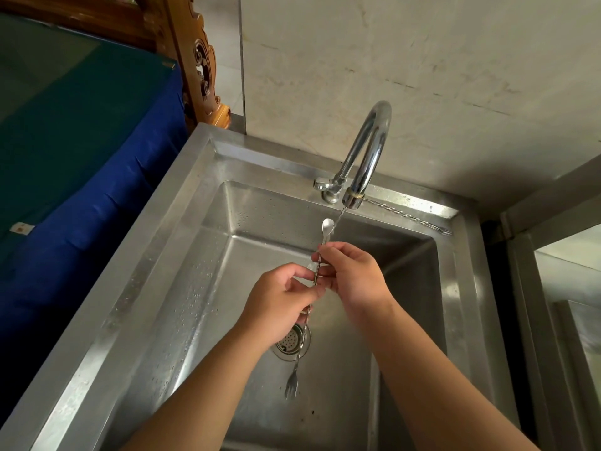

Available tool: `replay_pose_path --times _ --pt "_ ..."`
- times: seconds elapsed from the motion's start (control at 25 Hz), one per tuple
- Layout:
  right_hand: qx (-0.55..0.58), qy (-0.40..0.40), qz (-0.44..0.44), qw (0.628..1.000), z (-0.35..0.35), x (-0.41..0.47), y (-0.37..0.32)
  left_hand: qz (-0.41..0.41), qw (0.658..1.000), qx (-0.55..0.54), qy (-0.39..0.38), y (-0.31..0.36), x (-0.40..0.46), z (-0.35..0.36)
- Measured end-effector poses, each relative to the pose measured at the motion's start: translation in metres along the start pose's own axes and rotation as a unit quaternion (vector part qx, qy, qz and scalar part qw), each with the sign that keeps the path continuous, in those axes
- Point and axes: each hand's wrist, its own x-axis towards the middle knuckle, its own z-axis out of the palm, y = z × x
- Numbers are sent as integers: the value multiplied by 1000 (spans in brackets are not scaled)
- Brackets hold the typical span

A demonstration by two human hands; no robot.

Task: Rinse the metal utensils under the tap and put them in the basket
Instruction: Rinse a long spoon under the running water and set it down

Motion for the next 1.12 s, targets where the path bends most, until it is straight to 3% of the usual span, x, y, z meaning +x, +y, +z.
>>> replay_pose_path --times 0.36,0.64,0.88,1.12 --pt "14 38 51 998 1 7 -5 -7 1000 -17 20 3 -8 6" --pt "-92 93 79 988 6 12 -27 0 1000 -1 22 4 -8 7" --pt "-77 65 60 993 5 15 -27 15 1000 -6 23 9 -4 5" --pt "40 -11 67 997 3 14 -16 8 999 -22 34 7 -2 2"
